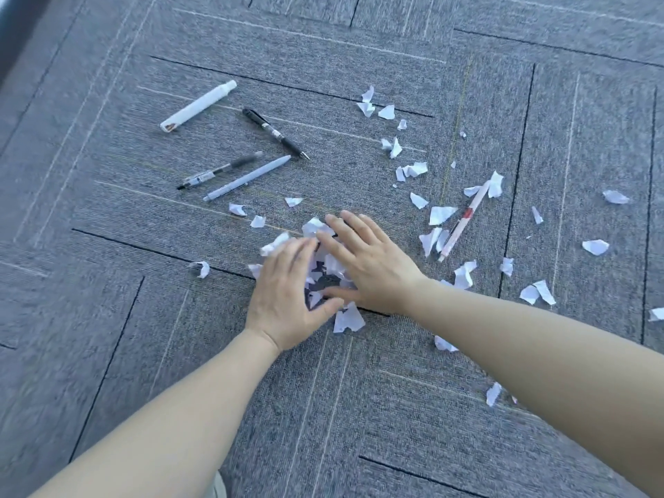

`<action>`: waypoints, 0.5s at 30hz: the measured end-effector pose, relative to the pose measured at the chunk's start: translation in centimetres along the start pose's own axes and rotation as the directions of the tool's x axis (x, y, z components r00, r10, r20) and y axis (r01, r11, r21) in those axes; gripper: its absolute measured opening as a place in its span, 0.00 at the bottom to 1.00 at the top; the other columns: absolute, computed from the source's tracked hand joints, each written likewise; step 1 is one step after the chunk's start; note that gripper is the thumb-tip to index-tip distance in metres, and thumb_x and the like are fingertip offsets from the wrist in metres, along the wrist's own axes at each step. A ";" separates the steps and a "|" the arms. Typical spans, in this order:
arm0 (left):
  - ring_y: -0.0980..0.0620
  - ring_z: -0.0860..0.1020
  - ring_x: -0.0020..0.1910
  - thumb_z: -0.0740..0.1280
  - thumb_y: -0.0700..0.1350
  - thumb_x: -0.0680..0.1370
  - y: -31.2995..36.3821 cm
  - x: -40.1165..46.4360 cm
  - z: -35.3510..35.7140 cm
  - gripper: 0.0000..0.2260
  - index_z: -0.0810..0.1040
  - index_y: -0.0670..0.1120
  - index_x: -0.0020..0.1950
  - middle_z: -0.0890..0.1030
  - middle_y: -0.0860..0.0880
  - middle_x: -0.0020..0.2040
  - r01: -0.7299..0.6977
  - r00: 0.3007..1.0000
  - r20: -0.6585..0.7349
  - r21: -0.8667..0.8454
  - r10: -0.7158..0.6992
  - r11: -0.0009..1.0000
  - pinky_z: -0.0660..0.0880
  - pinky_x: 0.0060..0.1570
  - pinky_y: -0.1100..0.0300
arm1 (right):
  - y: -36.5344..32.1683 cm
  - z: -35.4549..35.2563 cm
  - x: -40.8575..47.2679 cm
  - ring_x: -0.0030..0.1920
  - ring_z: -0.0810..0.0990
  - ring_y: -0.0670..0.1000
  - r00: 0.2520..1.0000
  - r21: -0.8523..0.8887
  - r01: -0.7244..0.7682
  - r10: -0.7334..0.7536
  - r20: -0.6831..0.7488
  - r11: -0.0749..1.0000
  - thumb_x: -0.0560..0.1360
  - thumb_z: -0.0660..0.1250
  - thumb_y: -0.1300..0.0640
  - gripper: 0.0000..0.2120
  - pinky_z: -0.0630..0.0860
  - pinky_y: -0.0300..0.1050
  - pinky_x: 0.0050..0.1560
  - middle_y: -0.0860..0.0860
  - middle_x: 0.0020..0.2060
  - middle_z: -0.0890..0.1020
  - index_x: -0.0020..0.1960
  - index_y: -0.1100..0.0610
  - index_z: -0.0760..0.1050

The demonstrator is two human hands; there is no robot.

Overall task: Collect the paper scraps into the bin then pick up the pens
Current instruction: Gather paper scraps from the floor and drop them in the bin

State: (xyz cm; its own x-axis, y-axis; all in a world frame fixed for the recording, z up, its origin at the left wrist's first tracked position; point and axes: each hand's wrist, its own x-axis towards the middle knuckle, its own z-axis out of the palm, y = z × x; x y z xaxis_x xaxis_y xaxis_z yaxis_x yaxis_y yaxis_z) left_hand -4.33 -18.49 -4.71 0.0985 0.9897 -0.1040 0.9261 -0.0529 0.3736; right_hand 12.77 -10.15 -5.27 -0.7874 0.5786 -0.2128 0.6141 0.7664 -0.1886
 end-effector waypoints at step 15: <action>0.49 0.74 0.24 0.58 0.46 0.77 0.2 2.2 0.6 0.06 0.69 0.45 0.43 0.73 0.49 0.30 -0.380 0.920 0.001 0.252 0.392 0.890 0.67 0.20 0.59 | -0.5 -1.5 -3.3 0.33 0.79 0.57 0.994 0.139 0.003 0.012 -0.104 0.990 0.72 0.64 0.64 0.06 0.64 0.43 0.28 0.54 0.37 0.76 0.49 0.62 0.73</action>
State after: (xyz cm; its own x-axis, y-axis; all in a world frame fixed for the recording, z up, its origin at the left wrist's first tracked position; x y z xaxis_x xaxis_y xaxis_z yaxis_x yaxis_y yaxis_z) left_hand -3.68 -16.44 -5.43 0.4540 0.8896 0.0501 0.8788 -0.4563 0.1394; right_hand 14.97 -11.98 -3.05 -0.7813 0.6137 -0.1138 0.6135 0.7216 -0.3207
